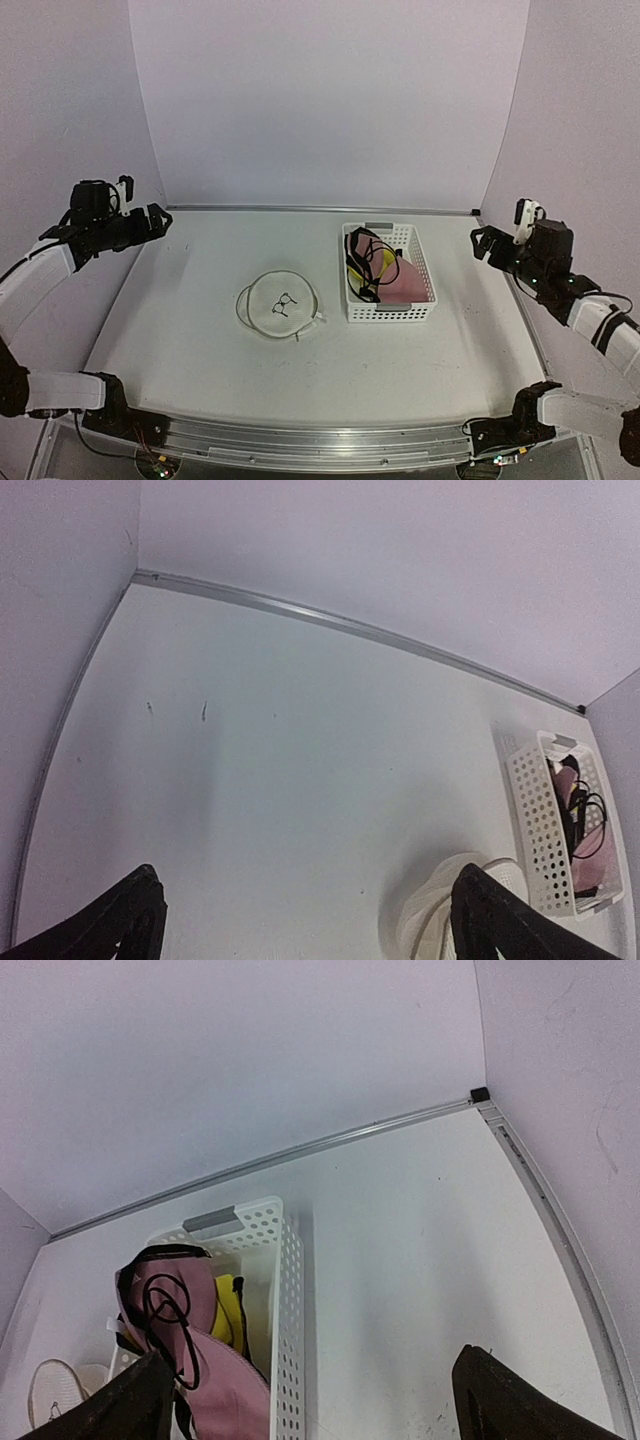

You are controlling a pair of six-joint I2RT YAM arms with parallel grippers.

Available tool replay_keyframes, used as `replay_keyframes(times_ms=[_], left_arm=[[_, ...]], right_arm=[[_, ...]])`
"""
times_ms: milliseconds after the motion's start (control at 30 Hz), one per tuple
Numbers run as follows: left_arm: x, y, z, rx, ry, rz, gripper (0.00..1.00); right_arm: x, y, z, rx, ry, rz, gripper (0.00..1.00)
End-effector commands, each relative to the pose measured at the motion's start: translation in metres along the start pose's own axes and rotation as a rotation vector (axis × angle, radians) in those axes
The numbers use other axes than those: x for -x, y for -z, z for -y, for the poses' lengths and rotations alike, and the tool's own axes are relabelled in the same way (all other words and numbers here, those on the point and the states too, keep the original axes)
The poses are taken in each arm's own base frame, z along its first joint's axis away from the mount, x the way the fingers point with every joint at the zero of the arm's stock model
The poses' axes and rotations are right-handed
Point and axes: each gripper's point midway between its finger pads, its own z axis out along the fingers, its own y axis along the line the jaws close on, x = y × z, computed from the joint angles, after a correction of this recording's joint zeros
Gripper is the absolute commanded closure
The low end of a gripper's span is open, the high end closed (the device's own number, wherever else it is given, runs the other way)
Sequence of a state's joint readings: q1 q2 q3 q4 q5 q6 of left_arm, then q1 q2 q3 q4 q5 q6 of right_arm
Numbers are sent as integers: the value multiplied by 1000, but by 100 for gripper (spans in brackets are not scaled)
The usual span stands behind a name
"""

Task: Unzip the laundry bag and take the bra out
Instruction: Reset both arms

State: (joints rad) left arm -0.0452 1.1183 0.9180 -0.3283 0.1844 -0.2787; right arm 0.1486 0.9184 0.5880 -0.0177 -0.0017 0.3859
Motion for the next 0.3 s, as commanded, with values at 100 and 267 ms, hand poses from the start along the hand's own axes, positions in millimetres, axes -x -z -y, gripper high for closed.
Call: replay_keyframes(times_ms=[100,267], left_arm=[[16,52,45,-223,-57,166,0],[11,58,48,-248,-45,165,0]], right_arm=[[25,41,-21,113,12,141,2],[25,47,-21,110,0,126,2]])
